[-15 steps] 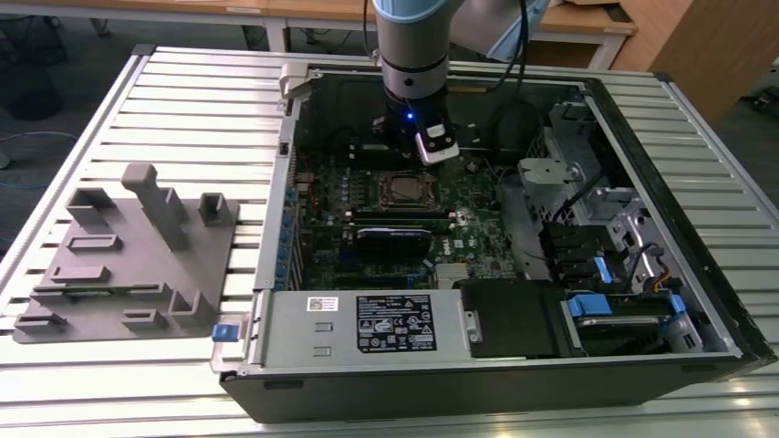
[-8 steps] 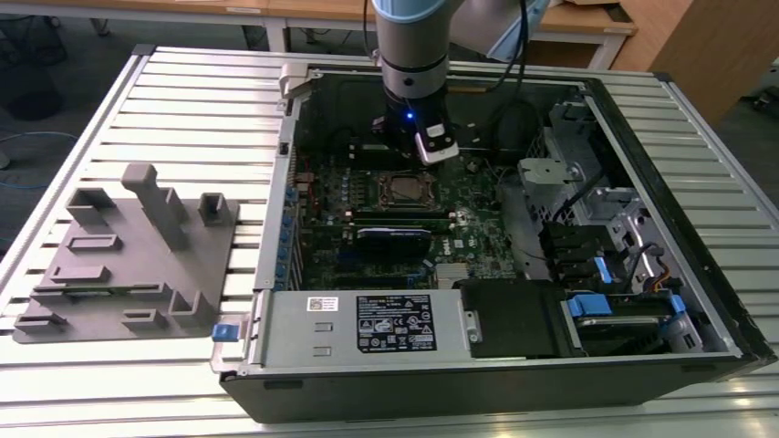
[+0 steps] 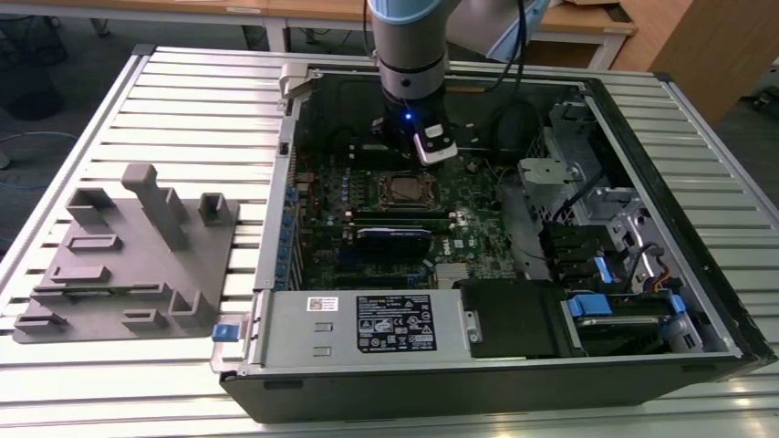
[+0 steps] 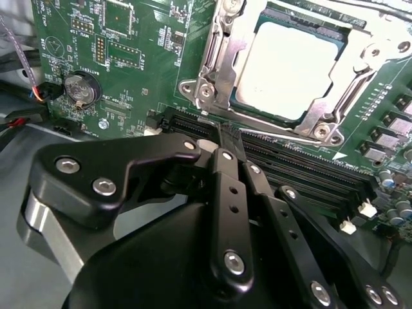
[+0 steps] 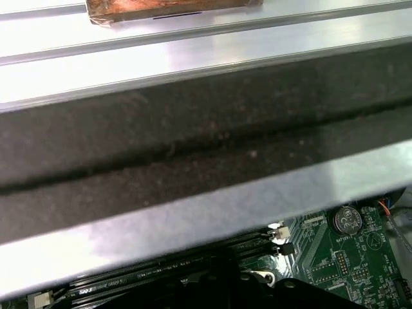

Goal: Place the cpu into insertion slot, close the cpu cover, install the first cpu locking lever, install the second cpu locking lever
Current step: 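Install the first cpu locking lever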

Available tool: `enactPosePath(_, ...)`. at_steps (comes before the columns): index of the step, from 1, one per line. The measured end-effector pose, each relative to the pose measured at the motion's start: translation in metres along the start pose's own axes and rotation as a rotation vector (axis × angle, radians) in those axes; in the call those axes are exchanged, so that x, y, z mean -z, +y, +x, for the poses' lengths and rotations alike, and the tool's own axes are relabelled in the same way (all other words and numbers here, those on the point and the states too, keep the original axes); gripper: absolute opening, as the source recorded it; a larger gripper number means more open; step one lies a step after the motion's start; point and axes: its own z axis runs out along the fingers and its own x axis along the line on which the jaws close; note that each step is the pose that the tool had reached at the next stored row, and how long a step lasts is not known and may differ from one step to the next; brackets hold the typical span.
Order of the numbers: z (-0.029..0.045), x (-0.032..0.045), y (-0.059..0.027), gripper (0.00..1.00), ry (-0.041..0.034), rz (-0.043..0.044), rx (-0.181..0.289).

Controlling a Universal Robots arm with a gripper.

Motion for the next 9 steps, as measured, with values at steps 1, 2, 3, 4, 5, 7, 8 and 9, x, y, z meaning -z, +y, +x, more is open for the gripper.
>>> enactPosePath(1,0.0002,-0.0003,-0.0001,0.11,-0.0032,0.0004,0.001)
enactPosePath(2,0.0003,-0.0005,-0.0002,0.11,-0.0061,0.0012,0.002)
enactPosePath(3,0.0004,-0.0007,-0.0002,0.11,-0.0092,0.0023,0.002)
enactPosePath(4,0.0004,-0.0008,-0.0002,0.11,-0.0115,0.0032,0.003)
enactPosePath(5,0.0005,-0.0008,-0.0003,0.11,-0.0133,0.0037,0.004)
enactPosePath(7,0.0006,-0.0009,-0.0004,0.11,-0.016,0.0041,0.004)
enactPosePath(8,0.0006,-0.001,-0.0004,0.11,-0.0173,0.0045,0.005)
enactPosePath(9,0.0007,-0.001,-0.0004,0.11,-0.0189,0.0051,0.005)
